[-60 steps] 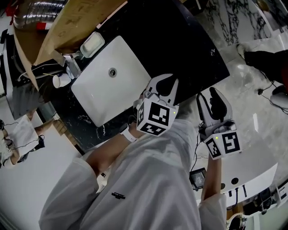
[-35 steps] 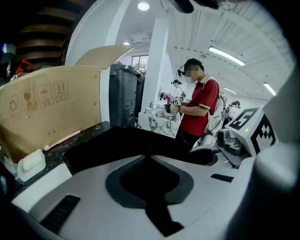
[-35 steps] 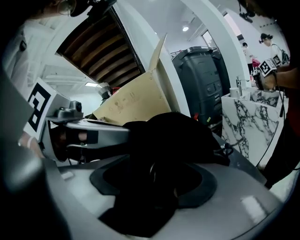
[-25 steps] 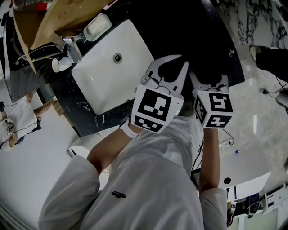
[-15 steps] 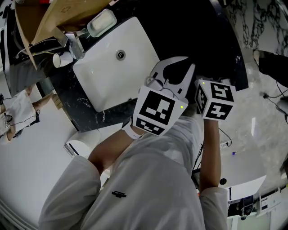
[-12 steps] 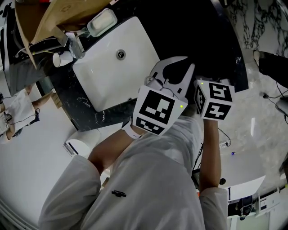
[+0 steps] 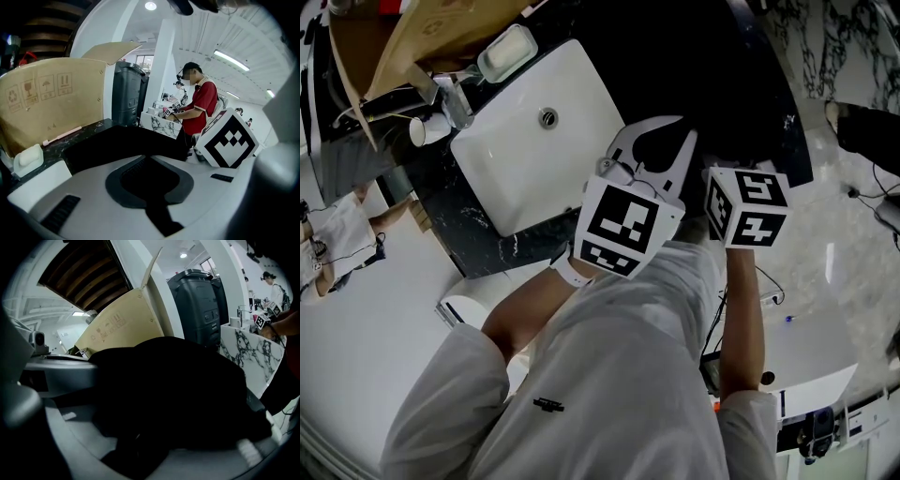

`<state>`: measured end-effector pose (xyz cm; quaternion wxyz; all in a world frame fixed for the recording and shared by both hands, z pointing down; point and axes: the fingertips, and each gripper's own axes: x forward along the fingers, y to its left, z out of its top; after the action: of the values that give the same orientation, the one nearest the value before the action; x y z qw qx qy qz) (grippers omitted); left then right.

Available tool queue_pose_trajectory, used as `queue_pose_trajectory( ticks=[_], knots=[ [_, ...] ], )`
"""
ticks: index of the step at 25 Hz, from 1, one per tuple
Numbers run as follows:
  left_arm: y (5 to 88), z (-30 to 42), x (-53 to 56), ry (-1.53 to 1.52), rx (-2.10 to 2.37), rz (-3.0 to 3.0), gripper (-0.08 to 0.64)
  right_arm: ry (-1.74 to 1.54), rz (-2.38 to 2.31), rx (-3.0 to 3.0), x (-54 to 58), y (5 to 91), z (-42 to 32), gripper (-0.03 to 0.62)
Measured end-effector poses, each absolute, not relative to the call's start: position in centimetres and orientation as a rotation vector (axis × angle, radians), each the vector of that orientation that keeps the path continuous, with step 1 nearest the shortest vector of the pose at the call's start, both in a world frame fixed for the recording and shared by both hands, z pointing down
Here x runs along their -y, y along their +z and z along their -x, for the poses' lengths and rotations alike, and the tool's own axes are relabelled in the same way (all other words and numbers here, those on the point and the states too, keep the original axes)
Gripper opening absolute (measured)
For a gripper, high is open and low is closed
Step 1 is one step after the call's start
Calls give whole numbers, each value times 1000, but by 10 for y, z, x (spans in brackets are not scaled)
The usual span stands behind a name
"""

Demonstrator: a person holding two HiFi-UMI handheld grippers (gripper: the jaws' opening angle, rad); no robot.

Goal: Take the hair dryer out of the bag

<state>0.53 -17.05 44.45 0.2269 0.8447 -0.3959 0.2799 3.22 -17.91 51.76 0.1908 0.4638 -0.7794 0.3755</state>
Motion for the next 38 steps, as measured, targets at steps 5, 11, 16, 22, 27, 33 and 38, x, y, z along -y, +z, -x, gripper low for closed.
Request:
queue_pose_trajectory(
  ticks=[5,11,16,22,27,33,38],
  knots=[
    [443,-9,167,783,1083,-2341,21,1062,-1325,2186,175,513,-39,230],
    [440,-12,166,788,1093,-2356,21,1069,-1325,2176,161,508,-44,230],
    [440,-12,164,797,1096,-2365,21,1073,-1334,2166,149,504,-49,230],
    [439,-14,159,811,1102,-2378,21,1093,-1360,2159,134,499,-58,229],
    [439,-14,157,822,1107,-2384,21,1104,-1374,2158,121,492,-66,227],
    [439,-12,157,851,1126,-2394,21,1110,-1352,2172,102,486,-76,225],
    [439,-8,156,866,1126,-2395,21,1115,-1309,2185,84,483,-82,225]
  ],
)
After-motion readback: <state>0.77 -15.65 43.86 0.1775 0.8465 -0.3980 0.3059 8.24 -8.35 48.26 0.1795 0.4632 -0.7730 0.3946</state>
